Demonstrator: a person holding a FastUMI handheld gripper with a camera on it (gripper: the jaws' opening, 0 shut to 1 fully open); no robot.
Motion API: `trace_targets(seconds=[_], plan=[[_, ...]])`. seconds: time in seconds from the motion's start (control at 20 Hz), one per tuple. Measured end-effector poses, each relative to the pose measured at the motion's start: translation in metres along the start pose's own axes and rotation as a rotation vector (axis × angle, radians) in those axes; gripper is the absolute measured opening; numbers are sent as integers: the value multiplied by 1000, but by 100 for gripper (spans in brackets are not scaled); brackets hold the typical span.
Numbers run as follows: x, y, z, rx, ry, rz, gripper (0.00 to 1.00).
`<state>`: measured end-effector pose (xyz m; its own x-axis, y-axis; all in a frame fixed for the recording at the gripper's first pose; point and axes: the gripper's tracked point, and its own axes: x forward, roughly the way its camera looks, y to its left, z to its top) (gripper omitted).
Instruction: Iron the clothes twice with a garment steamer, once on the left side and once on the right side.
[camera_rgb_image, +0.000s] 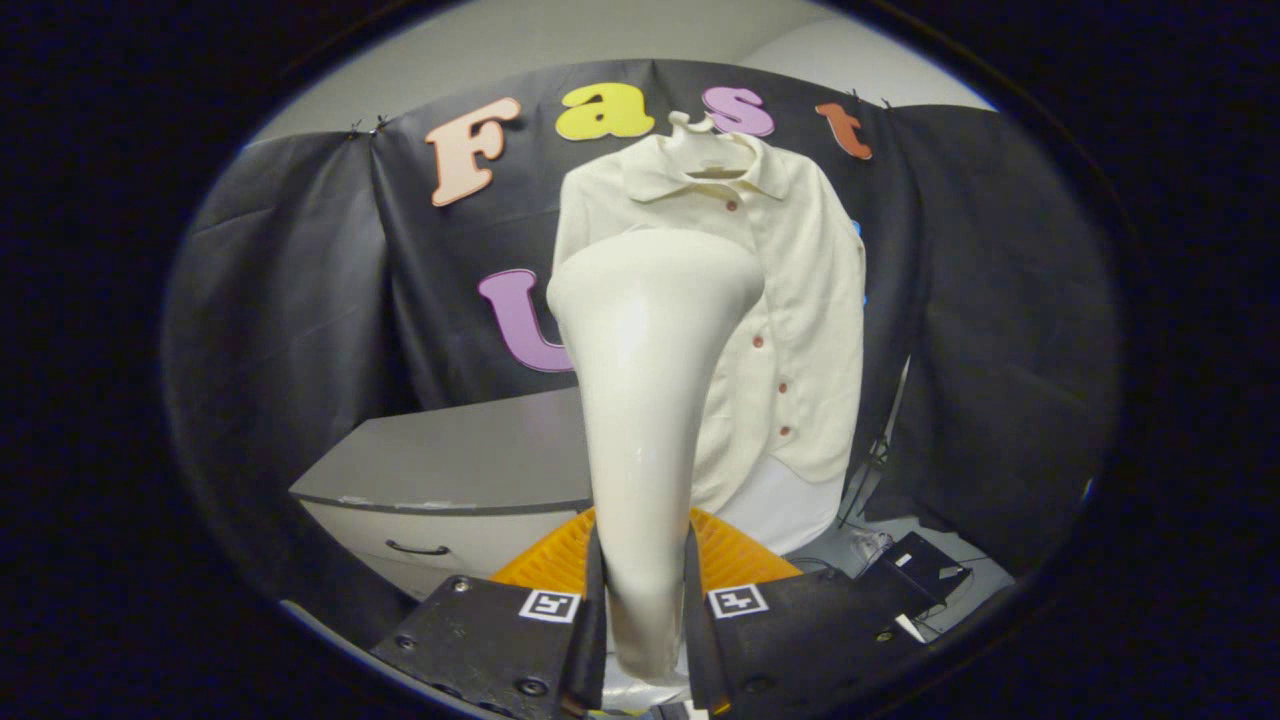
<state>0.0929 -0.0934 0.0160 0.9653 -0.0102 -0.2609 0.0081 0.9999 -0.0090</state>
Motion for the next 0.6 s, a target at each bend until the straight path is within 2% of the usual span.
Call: trace_targets(seconds=[0.3,0.6], plan=[[-45,72,23,-20,-71,19,32],[-72,117,25,-41,-138,8,32]])
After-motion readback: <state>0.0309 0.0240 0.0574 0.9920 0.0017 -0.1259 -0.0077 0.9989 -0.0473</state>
